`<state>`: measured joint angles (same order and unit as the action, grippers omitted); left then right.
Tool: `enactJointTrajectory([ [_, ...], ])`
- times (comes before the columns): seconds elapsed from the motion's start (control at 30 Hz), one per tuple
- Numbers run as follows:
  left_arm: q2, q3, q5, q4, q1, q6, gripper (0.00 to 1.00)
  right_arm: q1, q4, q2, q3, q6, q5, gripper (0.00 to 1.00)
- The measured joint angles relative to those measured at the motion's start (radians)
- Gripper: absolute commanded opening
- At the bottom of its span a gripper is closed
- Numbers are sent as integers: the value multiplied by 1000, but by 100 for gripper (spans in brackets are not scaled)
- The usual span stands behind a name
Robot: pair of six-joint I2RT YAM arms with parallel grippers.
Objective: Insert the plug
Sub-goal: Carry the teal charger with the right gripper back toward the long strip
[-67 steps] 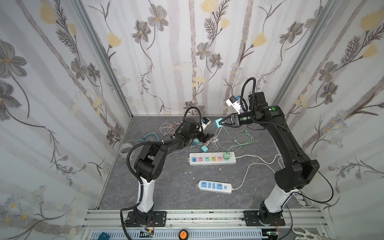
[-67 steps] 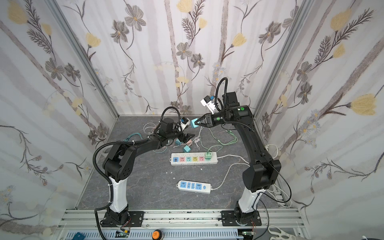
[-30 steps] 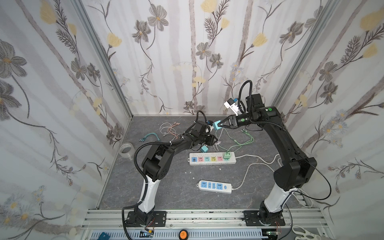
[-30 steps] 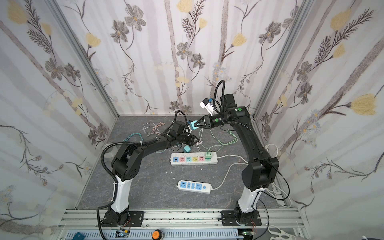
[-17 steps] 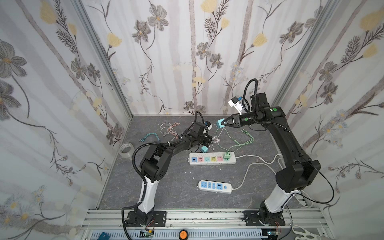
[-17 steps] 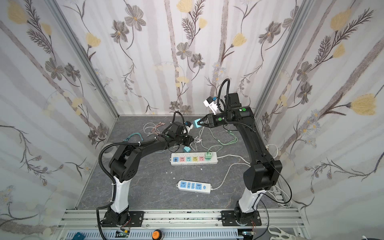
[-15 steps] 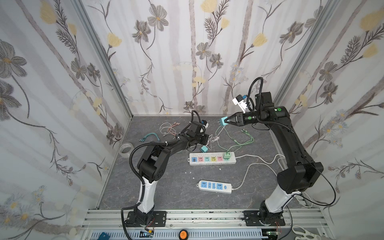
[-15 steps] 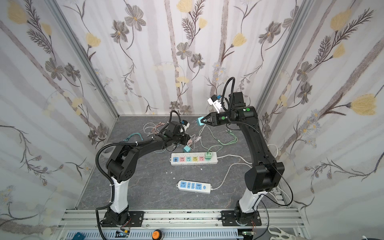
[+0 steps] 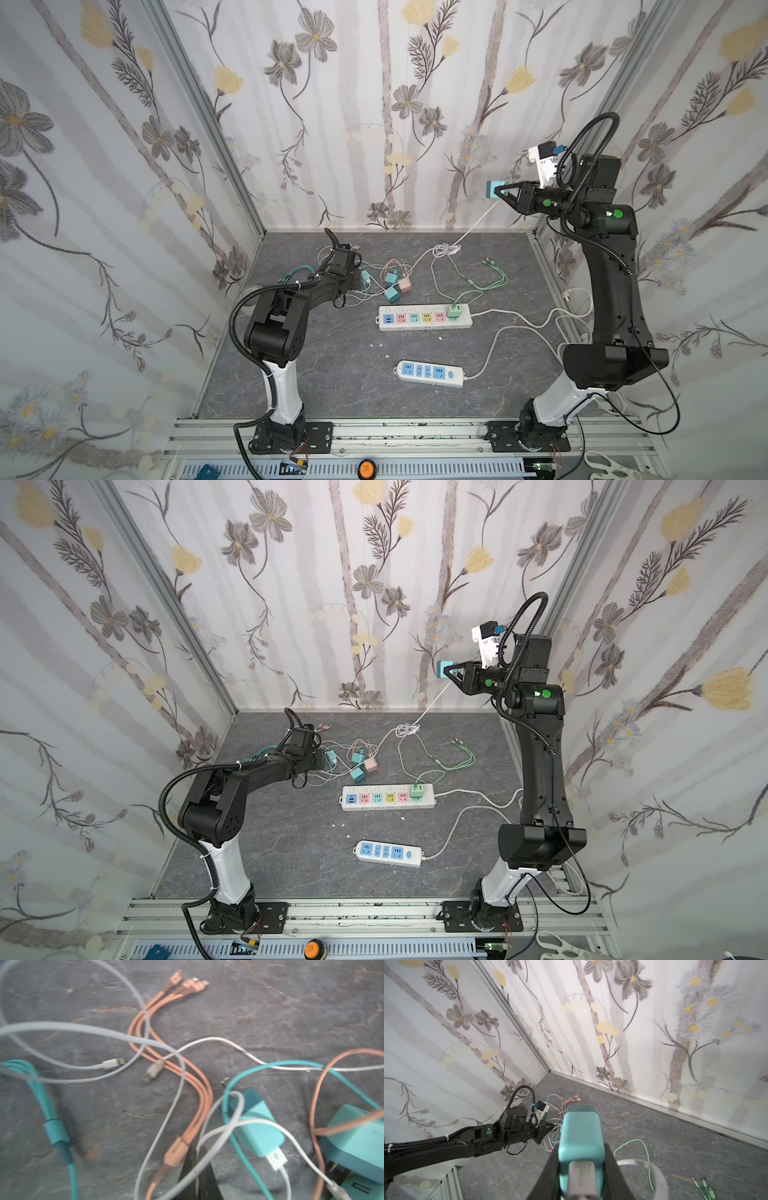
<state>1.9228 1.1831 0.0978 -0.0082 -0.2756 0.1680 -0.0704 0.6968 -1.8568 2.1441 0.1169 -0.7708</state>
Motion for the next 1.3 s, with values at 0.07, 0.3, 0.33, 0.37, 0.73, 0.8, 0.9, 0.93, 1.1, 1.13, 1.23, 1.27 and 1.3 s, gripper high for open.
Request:
enactJointTrajectory([
  [0.07, -3, 2, -1, -2, 31, 23, 0, -27, -26, -18, 25, 23, 31, 0],
  [0.3, -3, 66, -23, -49, 51, 53, 0, -93, -98, -73, 115, 65, 82, 0],
  [0.33, -3, 69, -24, -53, 51, 54, 3, -93, -108, -78, 116, 64, 77, 0],
  [0.37, -3, 73, -24, -60, 51, 61, 8, -90, -116, -87, 114, 52, 61, 0],
  [0.73, -95, 45, -109, -77, 47, 88, 67, 50, 179, -225, -5, -397, 26, 0],
  [0.8, -137, 18, -119, -63, 45, 96, 78, 83, 248, -243, -13, -480, 27, 0],
  [0.9, -194, -13, -114, -42, 38, 104, 87, 134, 323, -269, -39, -589, 35, 0],
  [0.93, -210, -22, -107, -34, 35, 104, 89, 156, 349, -281, -47, -631, 44, 0],
  [1.1, -277, -63, -74, -18, 24, 93, 100, 249, 443, -332, -70, -803, 79, 0],
  [1.13, -294, -77, -67, -11, 23, 89, 100, 265, 462, -342, -71, -838, 79, 0],
  [1.23, -345, -122, -44, 7, 24, 71, 100, 300, 521, -367, -74, -935, 99, 0],
  [1.27, -361, -137, -37, 14, 24, 69, 100, 311, 537, -372, -77, -962, 109, 0],
  [1.3, -379, -154, -29, 24, 24, 65, 100, 324, 551, -377, -81, -988, 124, 0],
])
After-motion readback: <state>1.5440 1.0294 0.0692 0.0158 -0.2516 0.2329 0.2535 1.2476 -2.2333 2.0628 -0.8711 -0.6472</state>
